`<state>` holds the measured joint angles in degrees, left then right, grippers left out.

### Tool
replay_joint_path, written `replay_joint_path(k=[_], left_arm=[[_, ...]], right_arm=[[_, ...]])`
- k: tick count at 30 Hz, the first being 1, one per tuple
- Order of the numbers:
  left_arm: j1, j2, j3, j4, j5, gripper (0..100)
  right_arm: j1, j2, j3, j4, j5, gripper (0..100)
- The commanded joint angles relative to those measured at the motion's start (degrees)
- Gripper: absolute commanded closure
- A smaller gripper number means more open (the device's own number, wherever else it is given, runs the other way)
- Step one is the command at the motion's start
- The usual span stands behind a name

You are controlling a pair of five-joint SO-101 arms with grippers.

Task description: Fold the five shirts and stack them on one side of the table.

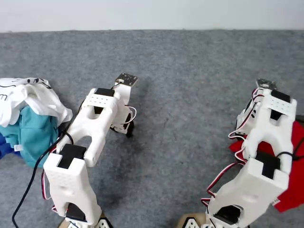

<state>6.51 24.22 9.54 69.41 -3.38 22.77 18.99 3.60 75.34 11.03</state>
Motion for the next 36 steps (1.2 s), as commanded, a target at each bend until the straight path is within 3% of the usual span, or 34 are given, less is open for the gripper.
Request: replay_joint_path(k=[1,12,22,28,34,36], left_arm=[[-3.5,-0.7,0.6,-1.4,0.4,87],[-3.5,-0.7,0.7,-1.4,0.4,87],[-3.5,-0.7,0.7,-1.4,0.4,87],[-3.5,-0.7,0.7,-1.4,0.4,87],[-3.5,-0.7,0.7,-1.4,0.4,87],[-3.5,-0.7,0.7,-1.4,0.4,87]], right_arm=[[-0.2,0.0,0.0,-2.1,0.7,93.8],[0.2,0.5,0.0,-1.5,0.4,98.7],[10.2,0.3,-0.3,-0.8,0.6,98.8],[9.4,0.3,-0.6,-2.3,0.3,98.2],[6.2,0.3,-6.5,10.7,0.3,81.8],[6.4,0.3,-12.0,17.0,0.4,81.1]])
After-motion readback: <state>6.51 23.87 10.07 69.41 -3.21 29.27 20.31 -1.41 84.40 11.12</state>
